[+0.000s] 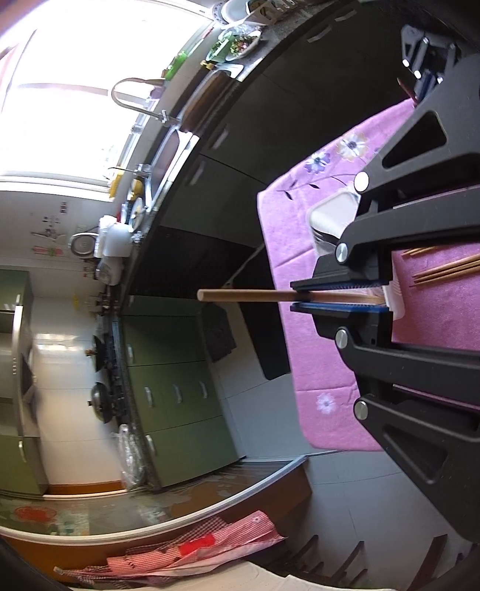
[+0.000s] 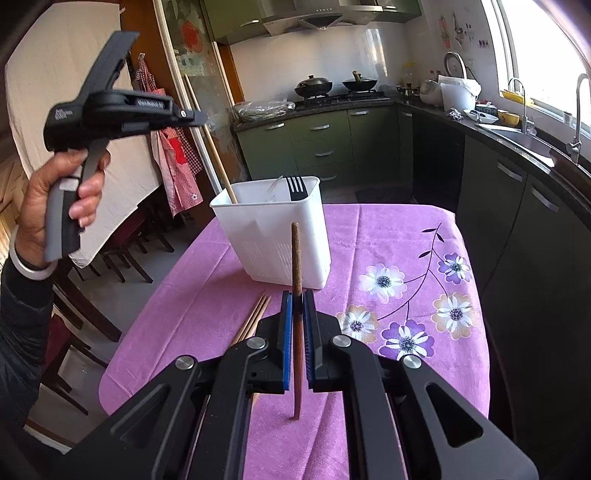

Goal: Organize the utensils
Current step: 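Insert the chopstick into the white holder with the left gripper while the right gripper lifts its chopstick, then insert the held chopstick into the white holder with the right gripper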

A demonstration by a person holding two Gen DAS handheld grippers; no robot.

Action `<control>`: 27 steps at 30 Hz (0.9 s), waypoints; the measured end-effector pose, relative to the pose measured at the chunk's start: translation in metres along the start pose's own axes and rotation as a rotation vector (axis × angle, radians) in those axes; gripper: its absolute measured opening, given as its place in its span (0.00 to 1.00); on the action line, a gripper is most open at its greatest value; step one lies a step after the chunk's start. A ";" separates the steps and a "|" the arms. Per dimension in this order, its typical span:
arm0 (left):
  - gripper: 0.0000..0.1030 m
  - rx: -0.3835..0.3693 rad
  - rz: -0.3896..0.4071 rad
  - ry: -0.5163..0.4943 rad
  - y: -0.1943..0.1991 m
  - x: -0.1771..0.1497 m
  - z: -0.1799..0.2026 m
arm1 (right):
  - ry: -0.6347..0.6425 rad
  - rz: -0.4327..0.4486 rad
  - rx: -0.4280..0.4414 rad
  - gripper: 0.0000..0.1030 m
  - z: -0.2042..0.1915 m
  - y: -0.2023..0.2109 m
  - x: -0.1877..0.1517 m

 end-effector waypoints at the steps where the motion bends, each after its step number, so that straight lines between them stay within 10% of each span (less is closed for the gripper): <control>1: 0.06 -0.007 -0.013 -0.001 -0.006 -0.007 0.001 | 0.000 0.009 0.003 0.06 -0.003 0.002 0.004; 8: 0.24 -0.028 -0.059 -0.019 -0.023 -0.038 0.010 | 0.026 0.095 0.030 0.06 -0.029 0.018 0.049; 20: 0.35 -0.017 0.031 -0.023 0.055 -0.087 0.009 | 0.025 0.273 0.048 0.06 -0.075 0.024 0.172; 27: 0.36 -0.061 -0.037 -0.014 0.060 -0.135 0.011 | -0.009 0.158 -0.039 0.06 -0.056 -0.047 0.182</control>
Point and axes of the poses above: each gripper's, at about its wrist camera, not at the fingertips, and y roughly against the way its jaws point, z to its right, x to its top, the point moved 3 cm from there along -y, roughly the way its jaws point, and after that the axes turned 14 degrees about -y, right-handed, at the moved point
